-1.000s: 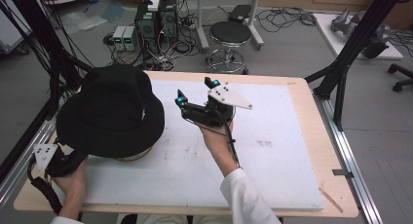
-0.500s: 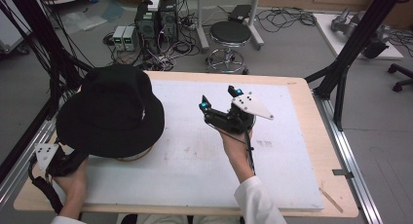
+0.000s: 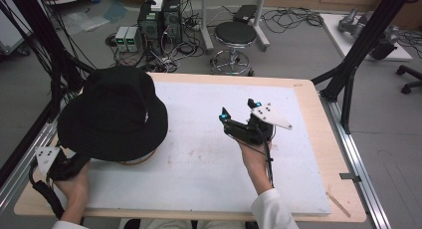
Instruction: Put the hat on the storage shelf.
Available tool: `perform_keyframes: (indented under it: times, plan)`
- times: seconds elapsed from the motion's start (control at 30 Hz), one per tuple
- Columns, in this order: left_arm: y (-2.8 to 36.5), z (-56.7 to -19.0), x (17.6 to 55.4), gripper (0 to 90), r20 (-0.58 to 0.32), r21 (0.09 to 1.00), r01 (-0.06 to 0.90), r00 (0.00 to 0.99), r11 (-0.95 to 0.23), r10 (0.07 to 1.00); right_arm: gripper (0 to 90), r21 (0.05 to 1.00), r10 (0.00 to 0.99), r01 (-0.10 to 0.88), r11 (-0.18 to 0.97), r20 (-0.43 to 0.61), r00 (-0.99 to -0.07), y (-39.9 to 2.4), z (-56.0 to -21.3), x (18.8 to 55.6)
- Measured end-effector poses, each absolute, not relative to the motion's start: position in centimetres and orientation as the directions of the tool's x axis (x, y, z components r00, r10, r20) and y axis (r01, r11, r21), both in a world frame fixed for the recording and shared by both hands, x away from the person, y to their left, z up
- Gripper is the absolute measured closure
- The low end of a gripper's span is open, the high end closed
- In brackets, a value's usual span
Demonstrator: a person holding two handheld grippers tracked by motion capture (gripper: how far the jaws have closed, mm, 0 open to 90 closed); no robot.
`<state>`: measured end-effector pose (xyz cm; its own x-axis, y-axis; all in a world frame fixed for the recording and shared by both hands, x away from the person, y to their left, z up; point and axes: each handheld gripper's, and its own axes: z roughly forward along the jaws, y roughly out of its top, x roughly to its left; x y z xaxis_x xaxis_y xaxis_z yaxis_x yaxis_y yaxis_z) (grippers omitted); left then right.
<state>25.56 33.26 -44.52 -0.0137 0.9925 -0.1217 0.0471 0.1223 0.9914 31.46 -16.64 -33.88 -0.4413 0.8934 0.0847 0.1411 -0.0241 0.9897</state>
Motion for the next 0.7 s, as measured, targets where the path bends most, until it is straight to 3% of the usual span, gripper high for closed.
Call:
perform_keyframes:
  times: [0.1,0.7]
  plan:
    - [33.2,-44.5,25.6,30.8,-0.122,0.992,0.045,-0.014,0.122,0.992,11.3,0.994,0.911,0.105,-0.015,0.057,-0.409,-17.4,-34.4,30.6]
    - [33.0,-44.5,25.9,30.8,-0.127,0.991,0.05,-0.007,0.127,0.992,11.3,0.986,0.951,0.164,-0.037,0.085,-0.297,-22.4,-37.8,28.8]
